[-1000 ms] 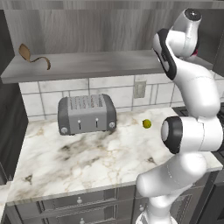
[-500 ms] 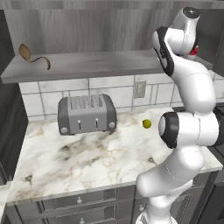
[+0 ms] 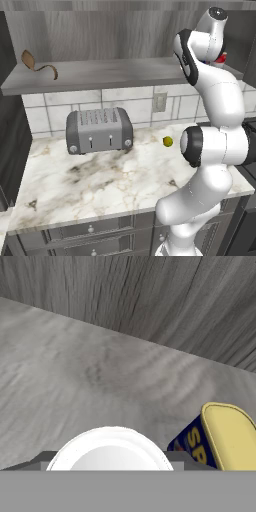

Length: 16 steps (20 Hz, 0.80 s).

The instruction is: Pick the cans from the counter and place them in their designated side in the cabinet.

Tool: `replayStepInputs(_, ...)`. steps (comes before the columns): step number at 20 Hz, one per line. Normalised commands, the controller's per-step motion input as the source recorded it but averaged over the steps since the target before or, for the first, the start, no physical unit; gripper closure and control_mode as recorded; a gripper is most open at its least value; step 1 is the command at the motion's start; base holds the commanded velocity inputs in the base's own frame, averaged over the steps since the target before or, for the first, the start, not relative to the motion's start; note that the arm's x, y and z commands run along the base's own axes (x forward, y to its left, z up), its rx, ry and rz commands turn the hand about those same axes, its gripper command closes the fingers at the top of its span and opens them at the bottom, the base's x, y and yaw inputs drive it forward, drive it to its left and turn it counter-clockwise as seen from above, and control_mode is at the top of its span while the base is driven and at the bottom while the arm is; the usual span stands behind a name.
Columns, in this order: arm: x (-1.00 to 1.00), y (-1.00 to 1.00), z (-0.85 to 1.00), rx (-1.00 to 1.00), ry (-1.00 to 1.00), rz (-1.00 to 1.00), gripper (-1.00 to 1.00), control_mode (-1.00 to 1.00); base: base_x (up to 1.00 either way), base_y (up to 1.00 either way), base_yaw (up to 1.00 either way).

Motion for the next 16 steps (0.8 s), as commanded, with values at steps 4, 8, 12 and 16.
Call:
replayStepInputs(4,0.00,-0.01,-0.16,0.00,0.00,0.00,1.00,-1.00,0.00,0.00,0.00)
replayStepInputs(8,0.00,0.00,-0.16,0.00,0.00,0.00,1.00,-1.00,0.00,0.00,0.00)
replayStepInputs(12,0.00,0.00,-0.16,0.00,0.00,0.00,1.00,-1.00,0.00,0.00,0.00)
replayStepInputs(16,0.00,0.00,-0.16,0.00,0.00,0.00,-1.00,-1.00,0.00,0.00,0.00)
